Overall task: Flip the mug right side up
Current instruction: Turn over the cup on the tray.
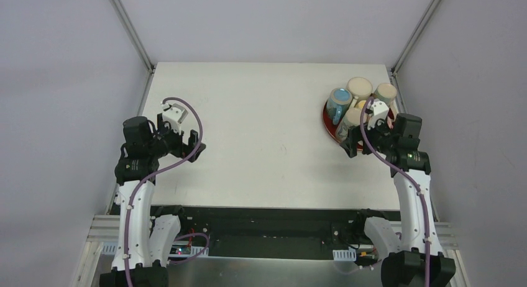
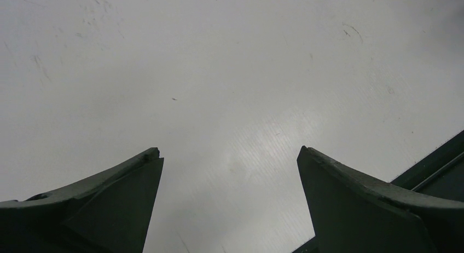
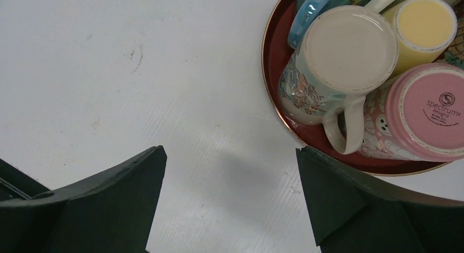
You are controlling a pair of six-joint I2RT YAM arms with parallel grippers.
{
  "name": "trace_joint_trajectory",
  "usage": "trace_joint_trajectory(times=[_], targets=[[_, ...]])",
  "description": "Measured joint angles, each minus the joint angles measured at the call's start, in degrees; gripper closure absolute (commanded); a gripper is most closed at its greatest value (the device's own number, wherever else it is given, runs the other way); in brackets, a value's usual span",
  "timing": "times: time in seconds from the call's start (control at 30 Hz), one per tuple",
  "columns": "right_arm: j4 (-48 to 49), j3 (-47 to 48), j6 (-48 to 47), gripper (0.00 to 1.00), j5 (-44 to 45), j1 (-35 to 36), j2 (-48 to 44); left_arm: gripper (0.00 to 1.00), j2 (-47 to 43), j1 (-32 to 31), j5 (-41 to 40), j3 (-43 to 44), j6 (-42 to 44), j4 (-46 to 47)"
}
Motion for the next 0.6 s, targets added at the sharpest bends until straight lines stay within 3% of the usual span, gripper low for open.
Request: trace_joint_trajectory(times=[0.3, 0.6], targets=[[0.35, 0.0, -3.58, 0.01, -0.31, -2.91, 6.03, 0.0, 0.02, 0.11, 2.01, -0.79, 0.07, 0.09], [-0.26, 0.48, -6.78, 0.01, -2.89, -10.19, 14.95, 0.0, -0.17, 1.55, 4.02, -1.84, 0.04, 0.26]])
